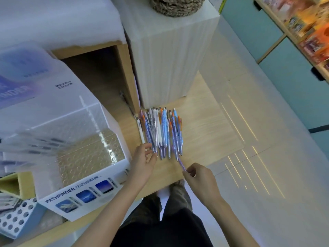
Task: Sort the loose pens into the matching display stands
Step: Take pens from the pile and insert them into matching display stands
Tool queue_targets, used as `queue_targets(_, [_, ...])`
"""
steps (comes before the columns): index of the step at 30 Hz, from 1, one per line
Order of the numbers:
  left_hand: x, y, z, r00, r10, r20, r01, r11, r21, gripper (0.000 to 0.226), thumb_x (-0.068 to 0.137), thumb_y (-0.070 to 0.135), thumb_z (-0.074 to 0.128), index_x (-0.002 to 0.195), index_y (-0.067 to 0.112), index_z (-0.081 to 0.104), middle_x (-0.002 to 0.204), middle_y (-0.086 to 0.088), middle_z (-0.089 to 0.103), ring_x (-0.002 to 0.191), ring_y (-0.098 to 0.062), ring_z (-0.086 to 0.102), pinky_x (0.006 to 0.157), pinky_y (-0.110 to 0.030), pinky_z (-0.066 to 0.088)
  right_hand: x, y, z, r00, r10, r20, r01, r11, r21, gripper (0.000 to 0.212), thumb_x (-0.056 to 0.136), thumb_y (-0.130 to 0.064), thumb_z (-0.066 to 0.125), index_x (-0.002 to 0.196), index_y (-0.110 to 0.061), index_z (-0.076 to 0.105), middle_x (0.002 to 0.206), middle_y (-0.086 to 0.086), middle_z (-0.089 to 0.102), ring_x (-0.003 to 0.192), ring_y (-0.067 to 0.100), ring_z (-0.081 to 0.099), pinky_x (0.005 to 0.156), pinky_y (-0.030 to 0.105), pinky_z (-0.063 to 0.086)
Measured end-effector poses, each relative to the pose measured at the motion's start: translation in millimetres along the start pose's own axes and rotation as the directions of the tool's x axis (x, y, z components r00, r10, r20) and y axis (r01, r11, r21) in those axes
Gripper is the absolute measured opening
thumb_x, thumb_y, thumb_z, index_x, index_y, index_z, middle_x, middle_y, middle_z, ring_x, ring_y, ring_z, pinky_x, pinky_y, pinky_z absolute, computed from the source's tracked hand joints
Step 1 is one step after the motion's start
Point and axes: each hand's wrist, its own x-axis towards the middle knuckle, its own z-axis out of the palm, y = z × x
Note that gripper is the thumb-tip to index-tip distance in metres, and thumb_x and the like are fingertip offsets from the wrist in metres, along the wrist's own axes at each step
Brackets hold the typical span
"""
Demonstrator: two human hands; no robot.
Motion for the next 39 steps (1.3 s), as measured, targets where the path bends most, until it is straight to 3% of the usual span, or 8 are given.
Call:
queue_targets(5, [21, 14, 6, 0.995, 0.019, -0.101, -0.017, 1.0, 0.026, 0.036, 0.094, 0.015, 0.055, 0.129, 0.01, 0.048, 0.131, -0.006, 0.047, 0.113, -0.009, 0.048, 0.093, -0.022, 0.038, 13, 11, -34, 0.97, -0.154, -0.189, 0.115, 0.972, -0.205, 0.014, 0.094, -0.028, 0.053, 0.088, -0.016, 0.058, 0.085, -0.004, 0.055, 0.073, 0.018, 0.054, 0.06, 0.031, 0.043])
queue_targets(10, [38, 25, 14, 0.971, 0.033, -0.238, -0.011, 0.996, 0.093, 0.046, 0.092, 0.021, 0.058, 0.133, 0.007, 0.044, 0.135, -0.009, 0.041, 0.124, -0.015, 0.039, 0.101, -0.023, 0.03, 51, 20, -40, 0.952, -0.154, -0.266, 0.141, 0.988, -0.068, 0.014, 0.093, -0.028, 0.057, 0.087, -0.016, 0.061, 0.084, -0.006, 0.059, 0.077, 0.015, 0.054, 0.06, 0.029, 0.039])
queue_targets(16, [63, 27, 32, 0.895, -0.279, -0.348, 0.316, 0.947, 0.053, 0.093, 0.077, 0.05, 0.07, 0.144, 0.006, 0.025, 0.144, -0.014, 0.031, 0.132, -0.027, 0.031, 0.102, -0.038, 0.033, 103, 21, -28, 0.975, -0.157, -0.158, 0.152, 0.987, -0.046, 0.029, 0.091, -0.037, 0.06, 0.1, -0.01, 0.067, 0.1, 0.005, 0.058, 0.101, 0.023, 0.046, 0.078, 0.027, 0.038])
queue_targets(20, [80, 33, 39, 0.856, -0.366, -0.364, 0.394, 0.919, 0.001, 0.114, 0.067, 0.06, 0.072, 0.149, 0.007, 0.013, 0.153, -0.014, 0.018, 0.142, -0.03, 0.014, 0.113, -0.048, 0.022, 120, 4, -32, 0.988, -0.128, -0.089, 0.144, 0.967, 0.21, 0.054, 0.09, -0.036, 0.061, 0.133, -0.007, 0.045, 0.124, 0.004, 0.042, 0.113, 0.019, 0.046, 0.096, 0.03, 0.042])
queue_targets(23, [91, 39, 45, 0.846, -0.404, -0.349, 0.424, 0.906, -0.02, 0.119, 0.064, 0.061, 0.075, 0.149, 0.006, 0.014, 0.154, -0.014, 0.014, 0.144, -0.03, 0.007, 0.114, -0.049, 0.018, 129, -19, -28, 0.986, -0.159, -0.053, 0.167, 0.917, 0.362, 0.045, 0.09, -0.021, 0.062, 0.131, -0.01, 0.045, 0.111, -0.006, 0.039, 0.111, 0.02, 0.049, 0.099, 0.034, 0.044])
queue_targets(30, [95, 37, 64, 0.869, -0.339, -0.36, 0.353, 0.935, -0.031, 0.089, 0.065, 0.046, 0.082, 0.127, 0.0, 0.038, 0.13, -0.017, 0.037, 0.126, -0.029, 0.033, 0.103, -0.038, 0.034, 140, -44, -11, 0.975, -0.222, -0.029, 0.2, 0.806, 0.558, 0.028, 0.09, -0.008, 0.059, 0.097, -0.035, 0.059, 0.097, -0.008, 0.066, 0.091, 0.004, 0.062, 0.079, 0.017, 0.051])
queue_targets(35, [95, 38, 66, 0.873, -0.35, -0.34, 0.309, 0.936, -0.171, 0.053, 0.071, 0.038, 0.081, 0.106, 0.011, 0.052, 0.105, -0.005, 0.059, 0.096, -0.019, 0.056, 0.072, -0.025, 0.043, 147, -41, -13, 0.985, -0.168, 0.035, 0.109, 0.77, 0.629, 0.03, 0.088, -0.004, 0.062, 0.112, -0.02, 0.055, 0.099, -0.011, 0.062, 0.095, 0.006, 0.06, 0.084, 0.018, 0.05])
queue_targets(39, [94, 32, 57, 0.87, -0.414, -0.267, 0.318, 0.886, -0.339, 0.049, 0.071, 0.035, 0.082, 0.11, 0.014, 0.061, 0.104, 0.004, 0.067, 0.097, -0.015, 0.064, 0.085, -0.031, 0.051, 154, -39, -17, 0.985, -0.149, 0.088, 0.058, 0.763, 0.644, 0.033, 0.089, -0.002, 0.06, 0.119, -0.011, 0.052, 0.103, -0.001, 0.062, 0.092, 0.006, 0.059, 0.073, 0.013, 0.049])
